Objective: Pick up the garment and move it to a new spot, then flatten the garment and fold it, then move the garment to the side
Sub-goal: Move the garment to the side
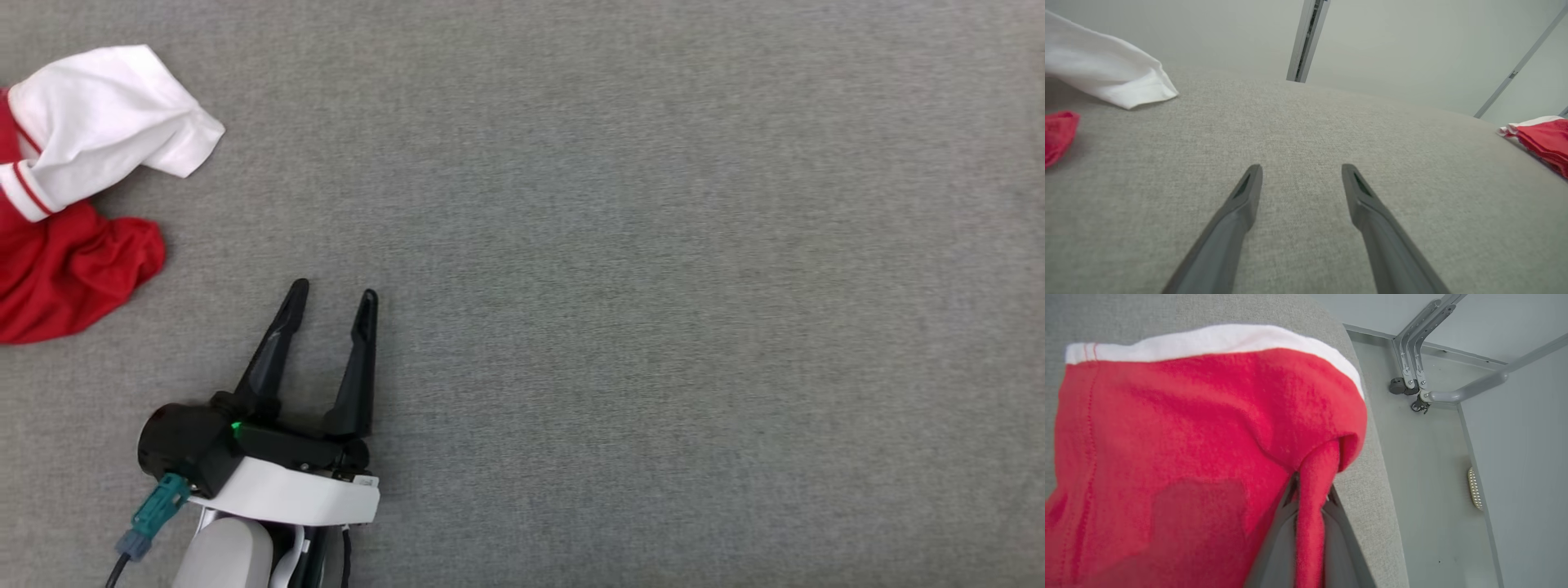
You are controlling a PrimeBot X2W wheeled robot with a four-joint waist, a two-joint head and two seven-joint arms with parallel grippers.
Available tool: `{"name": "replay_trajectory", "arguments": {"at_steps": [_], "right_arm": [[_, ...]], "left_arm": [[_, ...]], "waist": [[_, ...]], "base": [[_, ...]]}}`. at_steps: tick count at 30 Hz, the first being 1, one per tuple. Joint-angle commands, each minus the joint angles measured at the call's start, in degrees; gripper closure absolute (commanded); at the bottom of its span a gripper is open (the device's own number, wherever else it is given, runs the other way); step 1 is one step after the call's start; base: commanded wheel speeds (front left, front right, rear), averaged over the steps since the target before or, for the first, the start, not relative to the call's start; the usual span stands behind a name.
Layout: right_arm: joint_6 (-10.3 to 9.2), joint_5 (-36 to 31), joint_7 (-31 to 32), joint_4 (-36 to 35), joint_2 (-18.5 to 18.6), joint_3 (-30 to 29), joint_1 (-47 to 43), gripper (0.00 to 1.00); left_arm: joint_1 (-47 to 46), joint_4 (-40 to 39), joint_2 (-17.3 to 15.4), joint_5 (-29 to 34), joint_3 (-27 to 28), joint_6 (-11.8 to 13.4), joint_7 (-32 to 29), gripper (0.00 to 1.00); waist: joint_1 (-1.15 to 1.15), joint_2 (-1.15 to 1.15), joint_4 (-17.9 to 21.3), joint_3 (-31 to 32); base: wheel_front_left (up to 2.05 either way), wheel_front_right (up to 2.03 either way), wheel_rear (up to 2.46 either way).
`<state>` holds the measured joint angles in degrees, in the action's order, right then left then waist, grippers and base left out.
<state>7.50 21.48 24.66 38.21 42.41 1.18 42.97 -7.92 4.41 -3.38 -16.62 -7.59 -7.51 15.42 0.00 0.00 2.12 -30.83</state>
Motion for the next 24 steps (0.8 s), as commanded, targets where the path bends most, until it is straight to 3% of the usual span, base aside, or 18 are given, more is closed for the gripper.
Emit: {"name": "replay_trajectory", "arguments": {"at_steps": [1,3,4,5,10,15,18,24], "right_arm": [[-0.01,-1.16,1.44,0.59,1.07,-0.32,1.03,1.0],[-0.01,-3.1,2.97,1.27,2.62,-0.92,1.77,0.97],[-0.01,-3.92,3.24,1.38,3.22,-1.23,2.18,0.62],[-0.01,-4.7,3.43,1.8,3.62,-2.0,2.69,0.0],[-0.01,-8.06,0.87,0.71,2.66,-3.64,3.14,0.0],[-0.01,-7.95,-8.53,-4.98,-0.28,-4.58,0.12,0.0],[-0.01,-7.76,-14.94,-9.26,-4.27,-6.36,-3.88,0.0],[-0.01,-11.49,-26.08,-18.14,-16.03,-8.07,-19.37,0.0]], "left_arm": [[1.81,2.69,-1.55,-0.09,1.78,0.4,-0.52,0.0],[2.44,2.43,-1.36,-0.29,2.23,0.34,-0.53,0.0],[2.68,2.26,-1.22,-0.44,2.47,0.32,-0.56,0.0],[2.81,2.18,-1.07,-0.52,2.62,0.3,-0.57,0.0],[2.83,1.88,-0.29,-0.89,2.66,0.22,-0.56,0.0],[2.69,1.92,0.14,-1.61,3.6,0.17,-0.39,0.0],[3.94,2.6,0.3,-2.05,4.48,0.13,-0.29,0.0],[9.48,4.14,0.37,-2.99,6.94,0.51,-0.28,0.0]], "waist": [[0.0,0.0,-1.51,-1.06],[0.0,0.0,-2.07,-1.16],[0.0,0.0,-2.22,-1.17],[0.0,0.0,-2.32,-1.16],[0.0,0.0,-1.92,-0.27],[0.0,0.0,-1.18,4.56],[0.0,0.0,-0.96,9.82],[0.0,0.0,-0.94,21.59]], "base": [[0.0,0.0,0.0],[0.0,0.0,0.0],[0.0,0.0,0.0],[0.0,0.0,0.0],[0.0,0.0,0.0],[0.0,0.0,0.0],[0.0,0.0,0.0],[0.0,0.0,0.0]]}}
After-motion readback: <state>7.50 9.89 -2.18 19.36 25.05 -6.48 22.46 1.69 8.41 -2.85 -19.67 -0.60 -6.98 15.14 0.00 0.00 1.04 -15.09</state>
